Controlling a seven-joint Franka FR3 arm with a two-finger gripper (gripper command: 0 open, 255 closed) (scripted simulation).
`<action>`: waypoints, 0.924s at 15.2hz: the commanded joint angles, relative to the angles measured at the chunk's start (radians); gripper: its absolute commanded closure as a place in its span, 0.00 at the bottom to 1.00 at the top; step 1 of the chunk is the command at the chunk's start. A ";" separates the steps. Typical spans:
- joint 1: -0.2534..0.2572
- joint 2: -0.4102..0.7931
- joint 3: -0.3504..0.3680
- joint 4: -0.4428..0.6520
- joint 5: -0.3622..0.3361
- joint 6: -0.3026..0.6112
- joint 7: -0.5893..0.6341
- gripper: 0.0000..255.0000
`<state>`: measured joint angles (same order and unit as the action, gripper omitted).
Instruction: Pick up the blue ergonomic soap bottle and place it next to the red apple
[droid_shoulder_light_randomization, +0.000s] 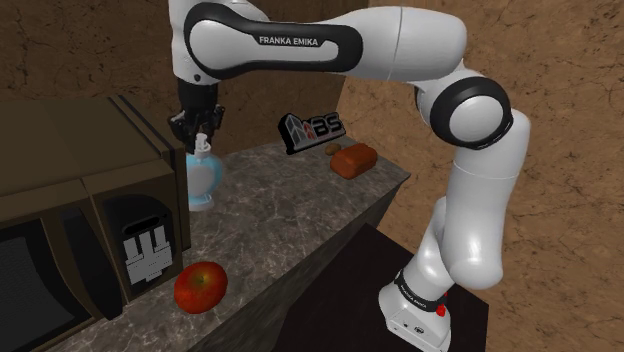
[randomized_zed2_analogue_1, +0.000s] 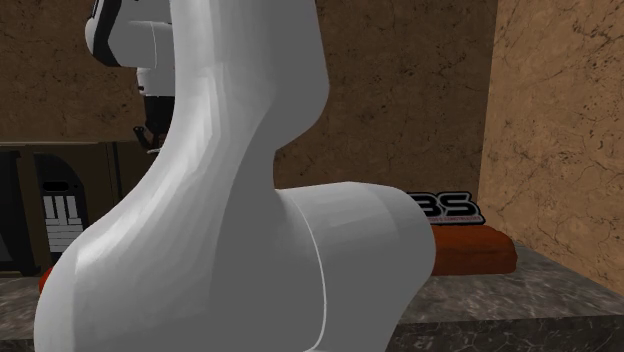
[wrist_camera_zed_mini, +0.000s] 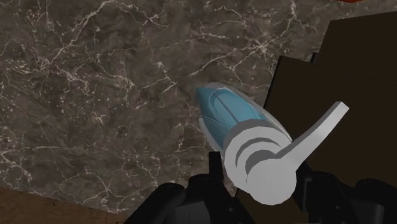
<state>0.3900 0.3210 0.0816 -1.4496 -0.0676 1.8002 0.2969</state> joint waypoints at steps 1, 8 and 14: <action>0.007 0.040 0.005 -0.030 0.000 0.024 0.003 1.00; 0.009 0.053 0.001 -0.105 -0.001 0.112 0.007 1.00; 0.013 0.055 -0.004 -0.111 0.000 0.120 0.006 1.00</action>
<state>0.3965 0.3257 0.0671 -1.5155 -0.0745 1.8940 0.3117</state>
